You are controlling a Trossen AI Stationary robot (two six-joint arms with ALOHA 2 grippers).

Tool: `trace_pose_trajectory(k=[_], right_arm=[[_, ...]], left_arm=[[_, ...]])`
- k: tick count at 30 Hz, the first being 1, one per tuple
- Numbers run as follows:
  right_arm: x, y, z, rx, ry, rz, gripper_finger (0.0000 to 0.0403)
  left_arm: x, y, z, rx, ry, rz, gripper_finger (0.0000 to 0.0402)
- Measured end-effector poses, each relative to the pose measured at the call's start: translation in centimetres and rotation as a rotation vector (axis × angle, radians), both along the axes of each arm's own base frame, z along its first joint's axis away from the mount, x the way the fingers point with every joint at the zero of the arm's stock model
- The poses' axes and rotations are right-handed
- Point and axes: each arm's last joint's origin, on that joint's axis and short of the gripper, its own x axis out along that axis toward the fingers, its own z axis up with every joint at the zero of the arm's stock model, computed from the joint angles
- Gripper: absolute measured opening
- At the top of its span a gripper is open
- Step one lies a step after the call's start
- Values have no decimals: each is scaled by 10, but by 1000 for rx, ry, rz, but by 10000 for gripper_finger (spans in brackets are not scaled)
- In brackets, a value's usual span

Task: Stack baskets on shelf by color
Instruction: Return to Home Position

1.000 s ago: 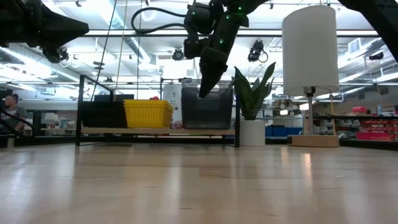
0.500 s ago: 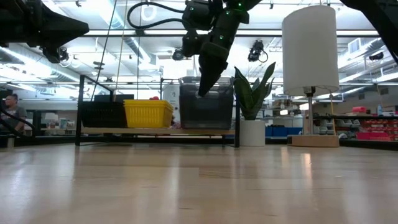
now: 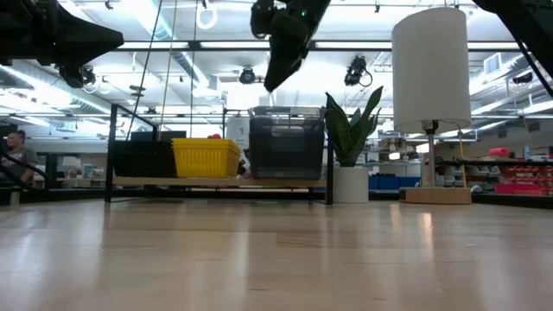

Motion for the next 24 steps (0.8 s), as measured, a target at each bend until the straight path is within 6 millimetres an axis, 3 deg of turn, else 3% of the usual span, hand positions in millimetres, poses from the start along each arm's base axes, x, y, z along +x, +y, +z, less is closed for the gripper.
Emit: trace_pose_trajectory(k=[17, 24], right_arm=[[-21, 5, 45, -31, 36, -31, 182], [-52, 8, 85, -75, -4, -46, 182]], left_arm=[[0, 0, 0, -7, -3, -1, 42], [0, 1, 1, -15, -13, 6, 45]])
